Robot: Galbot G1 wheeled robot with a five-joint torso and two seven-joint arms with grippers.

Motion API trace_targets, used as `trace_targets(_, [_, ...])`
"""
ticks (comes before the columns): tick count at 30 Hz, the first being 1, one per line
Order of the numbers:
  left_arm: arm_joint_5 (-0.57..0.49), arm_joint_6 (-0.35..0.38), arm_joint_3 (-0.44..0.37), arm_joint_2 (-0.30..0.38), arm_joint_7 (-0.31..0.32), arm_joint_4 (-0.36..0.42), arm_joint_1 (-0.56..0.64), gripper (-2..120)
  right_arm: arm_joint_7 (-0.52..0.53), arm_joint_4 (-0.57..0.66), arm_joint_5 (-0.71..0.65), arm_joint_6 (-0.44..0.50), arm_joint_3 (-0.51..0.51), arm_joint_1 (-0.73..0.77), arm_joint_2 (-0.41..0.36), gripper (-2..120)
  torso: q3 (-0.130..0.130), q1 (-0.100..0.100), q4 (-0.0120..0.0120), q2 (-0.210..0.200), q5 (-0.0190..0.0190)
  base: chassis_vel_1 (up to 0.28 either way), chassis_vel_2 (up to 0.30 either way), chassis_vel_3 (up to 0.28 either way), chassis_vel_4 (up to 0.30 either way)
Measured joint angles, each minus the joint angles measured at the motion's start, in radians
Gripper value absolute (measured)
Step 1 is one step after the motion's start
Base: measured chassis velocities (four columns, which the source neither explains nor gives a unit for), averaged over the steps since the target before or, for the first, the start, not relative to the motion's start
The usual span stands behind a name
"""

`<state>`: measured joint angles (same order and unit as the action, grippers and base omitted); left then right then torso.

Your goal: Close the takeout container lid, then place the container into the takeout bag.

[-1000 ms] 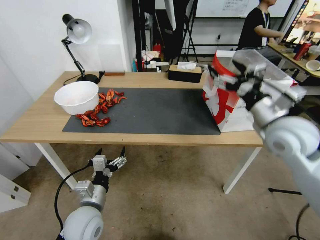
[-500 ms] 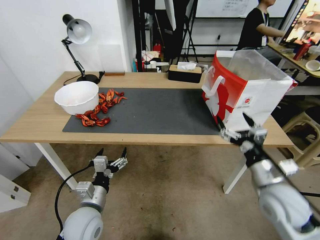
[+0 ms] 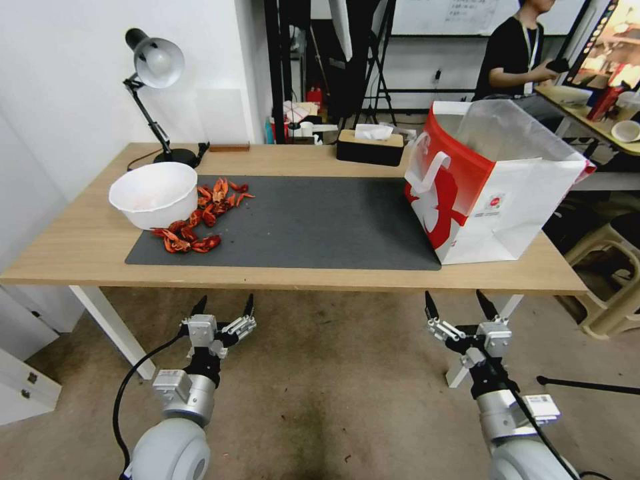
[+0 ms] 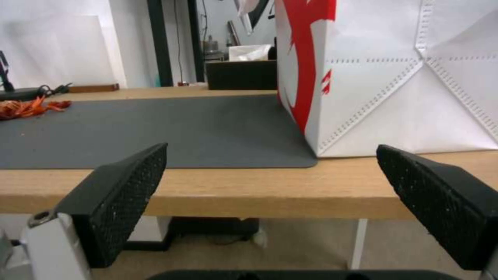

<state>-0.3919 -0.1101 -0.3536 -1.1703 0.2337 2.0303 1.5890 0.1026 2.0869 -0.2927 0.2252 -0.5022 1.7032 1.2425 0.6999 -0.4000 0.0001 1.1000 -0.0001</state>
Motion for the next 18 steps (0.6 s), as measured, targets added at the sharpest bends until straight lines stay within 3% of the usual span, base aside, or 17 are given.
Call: trace_targets(18, [0.007, -0.020, -0.002, -0.001, 0.001, -0.008, 0.005, 100, 0.002, -0.010, 0.008, -0.003, 0.020, -0.008, 0.003, 100, 0.000, 0.000, -0.0001, 0.000, 0.0001, 0.000, 0.000, 0.000, 0.000])
